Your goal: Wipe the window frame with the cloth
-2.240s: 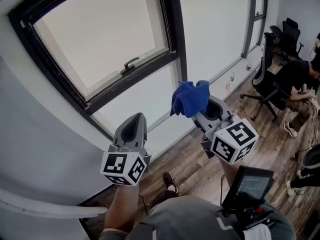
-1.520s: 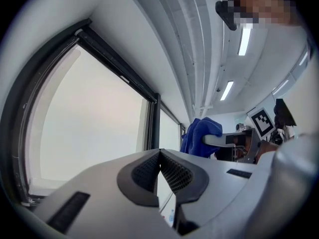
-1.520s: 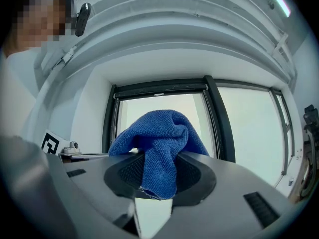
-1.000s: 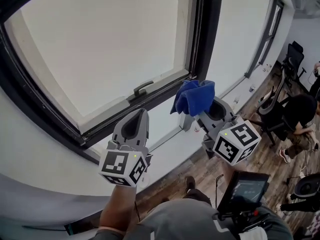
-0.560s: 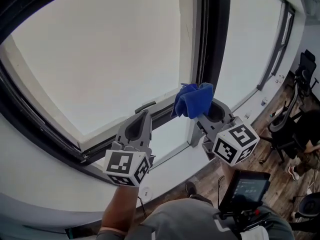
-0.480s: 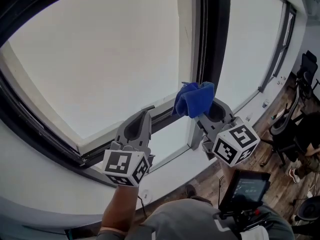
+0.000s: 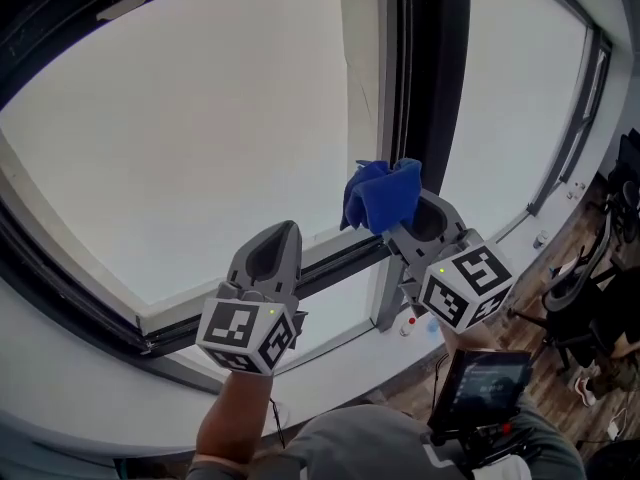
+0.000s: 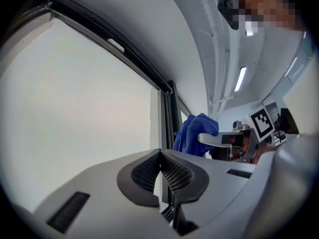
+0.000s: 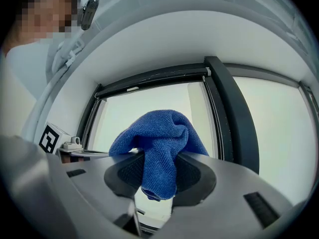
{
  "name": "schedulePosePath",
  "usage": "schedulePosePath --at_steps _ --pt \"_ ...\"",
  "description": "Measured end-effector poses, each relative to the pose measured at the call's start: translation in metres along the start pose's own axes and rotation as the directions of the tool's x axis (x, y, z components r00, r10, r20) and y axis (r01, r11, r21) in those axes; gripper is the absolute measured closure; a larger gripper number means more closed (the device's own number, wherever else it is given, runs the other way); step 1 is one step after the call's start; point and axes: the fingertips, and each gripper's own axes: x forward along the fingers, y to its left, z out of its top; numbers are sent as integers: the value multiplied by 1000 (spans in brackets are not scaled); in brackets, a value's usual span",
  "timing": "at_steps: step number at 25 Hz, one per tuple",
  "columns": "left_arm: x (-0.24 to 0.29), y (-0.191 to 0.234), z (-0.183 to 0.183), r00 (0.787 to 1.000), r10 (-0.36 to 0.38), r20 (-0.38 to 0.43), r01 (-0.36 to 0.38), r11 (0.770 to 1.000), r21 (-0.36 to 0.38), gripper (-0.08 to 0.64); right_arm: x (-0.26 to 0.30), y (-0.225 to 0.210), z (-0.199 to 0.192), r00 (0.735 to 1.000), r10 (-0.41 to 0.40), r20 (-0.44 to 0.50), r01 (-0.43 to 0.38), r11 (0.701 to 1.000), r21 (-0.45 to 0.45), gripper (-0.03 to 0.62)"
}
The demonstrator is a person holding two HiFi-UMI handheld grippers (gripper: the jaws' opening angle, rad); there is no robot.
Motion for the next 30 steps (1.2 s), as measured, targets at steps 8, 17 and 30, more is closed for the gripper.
schedulePosePath --at_steps 8,17,30 --pt "68 3 28 999 17 31 -17 1000 1 551 40 -54 37 1000 4 22 -1 995 -102 446" --pt "113 14 84 995 -54 86 46 995 89 549 85 -86 104 996 -54 68 66 982 -180 446" --pt "175 23 162 983 -67 172 40 988 151 550 141 -131 190 979 -161 123 197 901 -387 445"
